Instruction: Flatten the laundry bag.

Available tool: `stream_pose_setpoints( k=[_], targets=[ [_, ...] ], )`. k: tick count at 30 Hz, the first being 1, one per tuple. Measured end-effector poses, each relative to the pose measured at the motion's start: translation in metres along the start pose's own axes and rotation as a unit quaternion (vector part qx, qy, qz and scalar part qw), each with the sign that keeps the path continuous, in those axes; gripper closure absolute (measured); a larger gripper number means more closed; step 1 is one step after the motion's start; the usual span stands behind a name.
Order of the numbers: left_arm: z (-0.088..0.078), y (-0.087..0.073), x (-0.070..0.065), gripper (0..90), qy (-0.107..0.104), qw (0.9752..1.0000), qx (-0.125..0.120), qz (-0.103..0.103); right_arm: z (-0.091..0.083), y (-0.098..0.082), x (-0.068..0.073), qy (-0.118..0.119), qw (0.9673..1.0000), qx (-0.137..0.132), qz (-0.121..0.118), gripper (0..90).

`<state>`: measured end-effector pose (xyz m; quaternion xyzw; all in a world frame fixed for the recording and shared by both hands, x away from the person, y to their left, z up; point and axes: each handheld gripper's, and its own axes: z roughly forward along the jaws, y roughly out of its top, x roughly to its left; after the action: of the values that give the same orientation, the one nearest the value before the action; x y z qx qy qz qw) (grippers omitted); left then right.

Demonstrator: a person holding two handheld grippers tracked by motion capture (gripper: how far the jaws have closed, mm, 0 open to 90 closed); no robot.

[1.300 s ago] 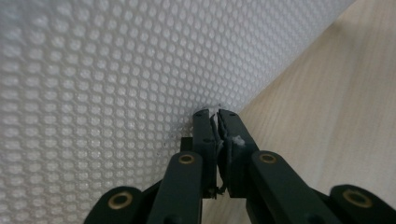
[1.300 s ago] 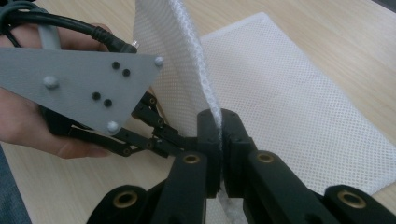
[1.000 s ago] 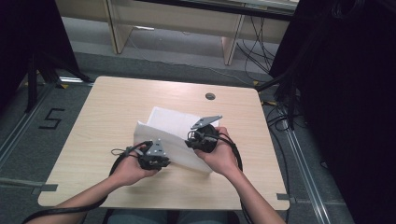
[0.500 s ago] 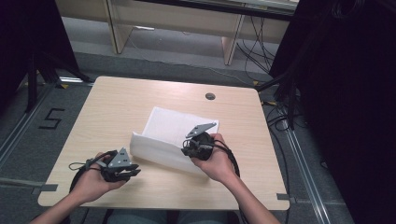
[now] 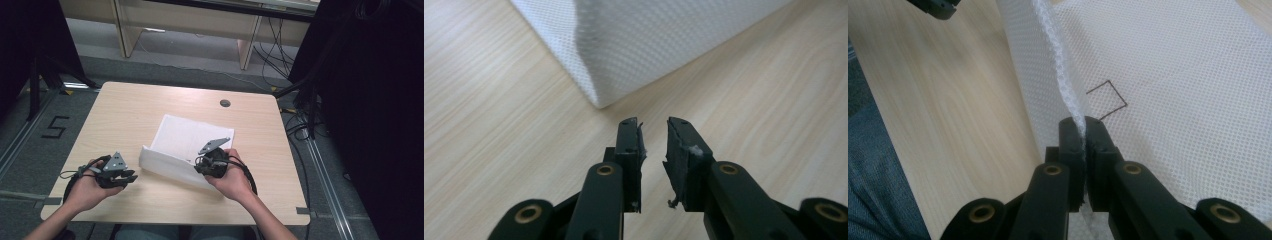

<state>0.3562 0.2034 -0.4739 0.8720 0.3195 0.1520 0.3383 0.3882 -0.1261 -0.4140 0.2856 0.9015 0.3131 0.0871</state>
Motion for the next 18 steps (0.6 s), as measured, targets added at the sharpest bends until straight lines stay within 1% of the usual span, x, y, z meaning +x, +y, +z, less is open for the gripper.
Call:
stream_pose_setpoints(
  k=[1, 2, 3, 4, 5, 6, 7, 8, 9, 10, 11, 12, 13, 14, 15, 16, 17, 18],
  targets=[
    [0.000, -0.001, 0.002, 75.0, 0.006, 1.0000, -0.001, -0.004, 0.000, 0.000, 0.000, 0.000, 1.0000, 0.000, 0.000, 88.5],
    [-0.001, -0.001, 0.004, 75.0, 0.007, 0.9999, -0.001, -0.008, 0.001, -0.001, 0.002, 0.008, 0.9999, -0.002, 0.013, 88.5],
    [-0.002, -0.001, 0.006, 75.0, 0.012, 0.9999, -0.001, -0.010, 0.001, -0.001, 0.002, 0.000, 0.9999, 0.001, 0.012, 88.5],
    [-0.003, -0.002, 0.008, 75.0, 0.015, 0.9999, 0.002, -0.006, 0.001, -0.001, 0.002, 0.000, 0.9999, 0.001, 0.012, 88.5],
    [-0.003, -0.002, 0.009, 74.9, 0.017, 0.9997, -0.001, -0.016, 0.001, -0.001, 0.003, -0.005, 0.9999, 0.001, 0.016, 88.5],
    [-0.004, -0.002, 0.011, 74.9, 0.016, 0.9998, 0.005, -0.012, -0.001, 0.000, 0.003, 0.003, 0.9999, 0.010, 0.012, 88.6],
    [-0.004, -0.003, 0.014, 74.7, 0.020, 0.9996, 0.006, -0.017, 0.000, -0.001, 0.004, -0.003, 0.9999, 0.002, 0.014, 88.5],
    [-0.004, -0.003, 0.014, 74.6, 0.020, 0.9996, 0.006, -0.017, 0.000, -0.001, 0.003, 0.001, 1.0000, -0.002, 0.003, 88.6],
    [-0.004, -0.003, 0.016, 74.6, 0.025, 0.9996, 0.006, -0.010, 0.000, -0.001, 0.003, 0.001, 1.0000, -0.002, 0.003, 88.6],
    [-0.004, -0.004, 0.017, 74.0, 0.026, 0.9995, 0.007, -0.013, -0.002, -0.001, 0.006, 0.007, 0.9998, 0.012, 0.015, 88.6],
    [-0.004, -0.004, 0.017, 73.8, 0.026, 0.9995, 0.007, -0.013, -0.002, -0.001, 0.006, 0.007, 0.9998, 0.012, 0.015, 88.6],
    [-0.004, -0.004, 0.017, 73.8, 0.026, 0.9994, 0.007, -0.021, 0.001, -0.002, 0.005, 0.006, 1.0000, -0.001, -0.008, 88.5],
    [-0.003, -0.004, 0.017, 73.3, 0.026, 0.9994, 0.006, -0.023, 0.001, -0.004, 0.008, 0.006, 1.0000, 0.004, 0.004, 88.5],
    [-0.003, -0.004, 0.017, 73.1, 0.027, 0.9994, 0.006, -0.024, -0.001, -0.004, 0.008, 0.006, 0.9998, 0.016, 0.006, 88.5],
    [-0.003, -0.004, 0.017, 73.0, 0.026, 0.9994, 0.008, -0.021, 0.001, -0.005, 0.008, 0.009, 0.9999, 0.010, 0.002, 88.5],
    [-0.003, -0.004, 0.017, 72.9, 0.026, 0.9994, 0.008, -0.021, 0.001, -0.005, 0.008, 0.009, 0.9999, 0.010, 0.002, 88.5],
    [-0.003, -0.004, 0.017, 72.8, 0.026, 0.9994, 0.007, -0.021, 0.001, -0.008, 0.010, 0.016, 0.9998, 0.013, 0.001, 88.4],
    [-0.003, -0.004, 0.017, 72.9, 0.026, 0.9994, 0.007, -0.022, 0.001, -0.008, 0.009, 0.010, 0.9998, 0.016, -0.003, 88.4]
  ],
)
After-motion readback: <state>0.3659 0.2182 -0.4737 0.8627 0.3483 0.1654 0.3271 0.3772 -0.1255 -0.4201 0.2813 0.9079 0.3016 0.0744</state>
